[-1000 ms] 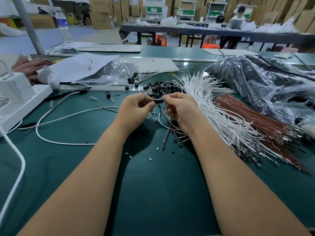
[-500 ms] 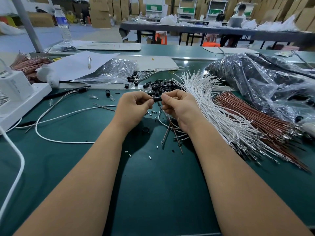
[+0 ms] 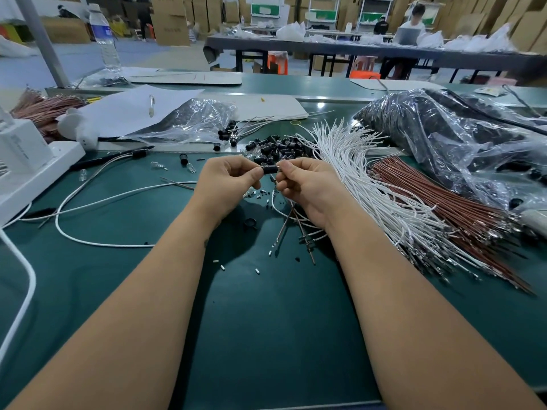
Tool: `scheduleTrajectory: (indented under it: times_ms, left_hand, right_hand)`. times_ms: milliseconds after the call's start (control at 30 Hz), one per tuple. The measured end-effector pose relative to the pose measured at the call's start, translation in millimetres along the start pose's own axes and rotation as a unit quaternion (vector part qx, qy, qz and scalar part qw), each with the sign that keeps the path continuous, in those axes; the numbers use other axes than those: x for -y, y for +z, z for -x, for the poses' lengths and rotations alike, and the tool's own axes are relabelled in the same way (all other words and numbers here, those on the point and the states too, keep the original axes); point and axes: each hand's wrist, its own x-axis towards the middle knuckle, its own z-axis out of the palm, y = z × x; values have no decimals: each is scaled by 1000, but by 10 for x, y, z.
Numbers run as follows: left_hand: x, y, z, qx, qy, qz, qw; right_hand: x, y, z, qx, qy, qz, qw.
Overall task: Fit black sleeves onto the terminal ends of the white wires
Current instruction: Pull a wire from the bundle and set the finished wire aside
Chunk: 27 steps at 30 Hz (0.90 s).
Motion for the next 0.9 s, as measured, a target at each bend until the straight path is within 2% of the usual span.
scheduleTrajectory:
  times_ms: [267,633,900]
  left_hand:
    - [7,-1,14,17,12,2,1000]
    - [14,-9,0,22,-12,27,999]
    - [7,66,4,-9,2,-27,1000]
  right_hand:
    - [1,5,13,0,4,11,1000]
    - [-37,23,4,0,-27,34,999]
    - [-68,198,41,-113,-72,89,987]
